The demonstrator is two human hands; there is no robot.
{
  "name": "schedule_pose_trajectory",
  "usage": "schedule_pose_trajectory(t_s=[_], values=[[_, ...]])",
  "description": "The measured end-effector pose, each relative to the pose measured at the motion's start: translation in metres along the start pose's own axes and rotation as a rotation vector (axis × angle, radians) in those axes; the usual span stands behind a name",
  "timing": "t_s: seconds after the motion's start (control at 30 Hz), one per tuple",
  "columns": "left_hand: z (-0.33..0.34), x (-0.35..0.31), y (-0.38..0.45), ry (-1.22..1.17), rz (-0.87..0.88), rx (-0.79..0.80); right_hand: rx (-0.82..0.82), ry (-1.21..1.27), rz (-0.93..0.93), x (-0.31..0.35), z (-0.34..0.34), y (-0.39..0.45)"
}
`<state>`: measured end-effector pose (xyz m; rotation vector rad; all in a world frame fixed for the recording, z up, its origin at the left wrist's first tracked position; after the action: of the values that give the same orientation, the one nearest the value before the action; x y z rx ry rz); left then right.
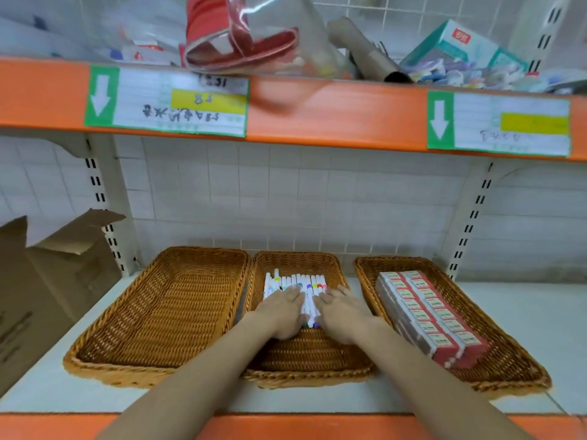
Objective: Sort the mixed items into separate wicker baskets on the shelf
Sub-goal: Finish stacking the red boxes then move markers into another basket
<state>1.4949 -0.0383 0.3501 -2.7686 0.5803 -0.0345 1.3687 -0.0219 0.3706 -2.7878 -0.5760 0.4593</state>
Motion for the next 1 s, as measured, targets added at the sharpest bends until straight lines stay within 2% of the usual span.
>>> schedule_pose_trajectory(t_s=[0.23,0.43,0.77,1.0], values=[[-0.010,-0.014,-0.014,-0.037,-0.003,0.013,-0.015,0.092,0.033,-0.011,-0.003,-0.033],[-0.016,-0.053,-0.029,-0.061,0.006,-0.019,-0.033,0.244,0.014,-0.026,0.004,-0.075],[-0.020,-0.162,-0.056,-0.061,0.028,-0.180,-0.048,0.311,0.054,-0.080,0.050,-0.178],[-0.007,-0.261,-0.064,-0.070,0.031,-0.123,-0.047,0.325,0.094,-0.130,0.098,-0.248]])
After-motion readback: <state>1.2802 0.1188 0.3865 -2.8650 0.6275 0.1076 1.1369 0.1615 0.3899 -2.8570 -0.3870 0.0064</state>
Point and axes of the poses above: each hand's wrist, its own y-axis towards the middle knuckle, its own z-axis out of the palm, x = y × z, the point moved 3 cm from there along y, towards the middle knuckle, and after that the axes turned 10 degrees about x, right-handed, at the moved point
